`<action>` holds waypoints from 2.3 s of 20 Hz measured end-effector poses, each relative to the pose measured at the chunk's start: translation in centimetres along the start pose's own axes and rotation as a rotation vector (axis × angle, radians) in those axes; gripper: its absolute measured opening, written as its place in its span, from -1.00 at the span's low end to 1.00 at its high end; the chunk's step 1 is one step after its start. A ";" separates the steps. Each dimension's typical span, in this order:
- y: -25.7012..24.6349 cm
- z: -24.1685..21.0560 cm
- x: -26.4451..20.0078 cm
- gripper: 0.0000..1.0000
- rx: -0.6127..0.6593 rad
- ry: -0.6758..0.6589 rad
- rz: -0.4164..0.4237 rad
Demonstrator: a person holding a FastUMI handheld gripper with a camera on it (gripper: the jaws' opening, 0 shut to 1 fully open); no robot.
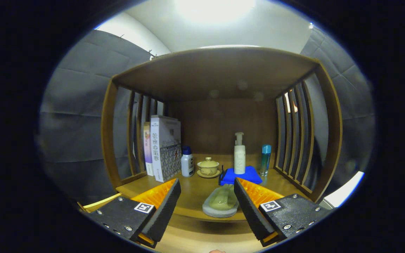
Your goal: Pull open the drawer, take out the items inside it, and place them on the countertop above the cabinet.
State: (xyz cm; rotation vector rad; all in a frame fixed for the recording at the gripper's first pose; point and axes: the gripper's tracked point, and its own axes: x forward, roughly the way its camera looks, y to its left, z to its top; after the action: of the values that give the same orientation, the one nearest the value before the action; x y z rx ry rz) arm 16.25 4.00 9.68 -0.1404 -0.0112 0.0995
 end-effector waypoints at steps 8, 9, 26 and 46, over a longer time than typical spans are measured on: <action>0.6 -1.0 -6.0 0.88 0.071 -0.041 -0.022; 0.6 -1.5 -6.8 0.88 0.068 -0.036 -0.029; 6.4 -10.9 -17.6 0.88 0.061 0.011 0.011; 5.8 -19.9 -17.8 0.89 0.009 0.175 -0.040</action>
State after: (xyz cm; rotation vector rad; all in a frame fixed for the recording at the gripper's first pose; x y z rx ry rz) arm -1.71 5.18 -10.91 -0.1399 0.1610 0.0465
